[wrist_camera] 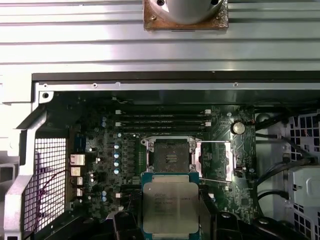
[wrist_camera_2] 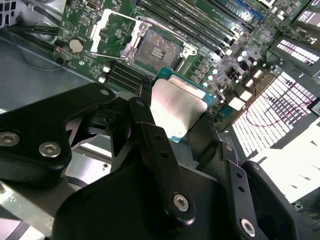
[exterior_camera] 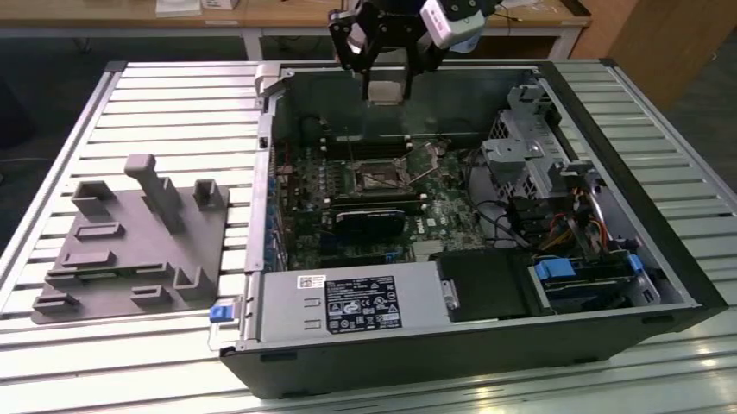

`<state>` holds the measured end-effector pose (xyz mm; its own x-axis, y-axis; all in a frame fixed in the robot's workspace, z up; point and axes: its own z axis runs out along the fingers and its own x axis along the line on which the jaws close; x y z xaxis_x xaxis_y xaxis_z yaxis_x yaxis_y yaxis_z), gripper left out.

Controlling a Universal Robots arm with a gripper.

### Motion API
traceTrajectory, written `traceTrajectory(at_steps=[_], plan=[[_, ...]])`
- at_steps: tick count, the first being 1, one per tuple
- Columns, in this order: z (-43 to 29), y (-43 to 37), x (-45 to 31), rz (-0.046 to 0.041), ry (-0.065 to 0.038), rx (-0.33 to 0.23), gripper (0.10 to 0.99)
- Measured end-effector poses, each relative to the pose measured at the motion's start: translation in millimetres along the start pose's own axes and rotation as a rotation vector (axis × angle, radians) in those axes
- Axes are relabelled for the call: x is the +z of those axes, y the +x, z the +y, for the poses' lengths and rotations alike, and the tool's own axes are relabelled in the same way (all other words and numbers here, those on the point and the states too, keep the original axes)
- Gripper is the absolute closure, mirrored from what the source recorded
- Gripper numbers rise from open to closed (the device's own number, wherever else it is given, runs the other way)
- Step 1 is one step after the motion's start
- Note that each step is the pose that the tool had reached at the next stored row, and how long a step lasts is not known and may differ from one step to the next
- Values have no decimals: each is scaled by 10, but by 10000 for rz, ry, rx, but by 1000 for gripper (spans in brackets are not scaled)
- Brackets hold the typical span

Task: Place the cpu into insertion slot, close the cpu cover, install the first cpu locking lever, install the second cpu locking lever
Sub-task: 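Place the cpu into insertion slot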

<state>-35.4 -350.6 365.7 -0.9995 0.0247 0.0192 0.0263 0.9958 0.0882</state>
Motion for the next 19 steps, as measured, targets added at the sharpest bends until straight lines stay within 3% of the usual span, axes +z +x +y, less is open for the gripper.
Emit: traceTrajectory(at_steps=[19], plan=[[62, -8, 313, -2, 124, 2, 549]])
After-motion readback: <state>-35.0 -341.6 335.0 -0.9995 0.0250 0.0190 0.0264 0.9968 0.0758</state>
